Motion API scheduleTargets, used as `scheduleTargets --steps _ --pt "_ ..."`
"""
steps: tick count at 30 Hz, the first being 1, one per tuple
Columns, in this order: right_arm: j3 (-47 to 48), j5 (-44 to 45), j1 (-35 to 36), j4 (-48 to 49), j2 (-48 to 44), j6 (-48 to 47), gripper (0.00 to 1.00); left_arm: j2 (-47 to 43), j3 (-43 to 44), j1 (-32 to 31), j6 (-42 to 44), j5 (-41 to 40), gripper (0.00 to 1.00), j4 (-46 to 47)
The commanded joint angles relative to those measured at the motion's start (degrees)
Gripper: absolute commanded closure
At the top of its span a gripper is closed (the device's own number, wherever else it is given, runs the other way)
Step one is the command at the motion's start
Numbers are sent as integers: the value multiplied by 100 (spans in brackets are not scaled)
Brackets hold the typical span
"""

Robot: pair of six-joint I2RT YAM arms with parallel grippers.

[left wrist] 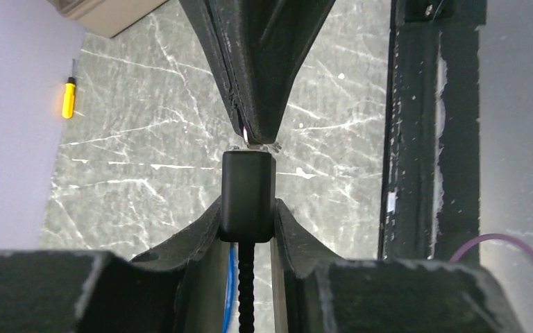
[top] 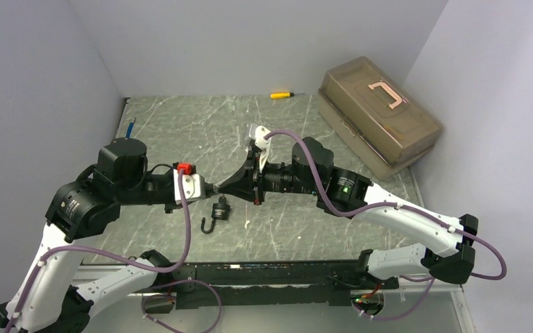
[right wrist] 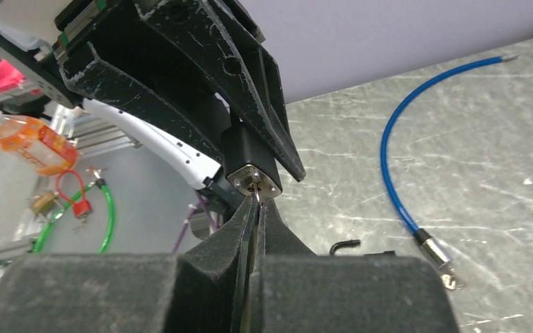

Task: Unlock with the key

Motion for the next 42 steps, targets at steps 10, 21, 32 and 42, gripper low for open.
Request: scheduleTargets --steps 10,21,32,42 --pt "-989 -1658 -822 471 -19 1517 100 35 329 -664 1111 69 100 1606" --pt "-1228 -2041 -1324 1362 -122 2799 100 -657 -954 -1745 3549 -1612 100 2395" --pt "-1898 -1778 -1636 2441 -419 3727 100 -882 -1177 -1859 3521 -1777 100 2570" --pt "-2208 -1963 -1822 3593 -279 4889 100 -1105 -1731 -2104 4155 -2392 100 3400"
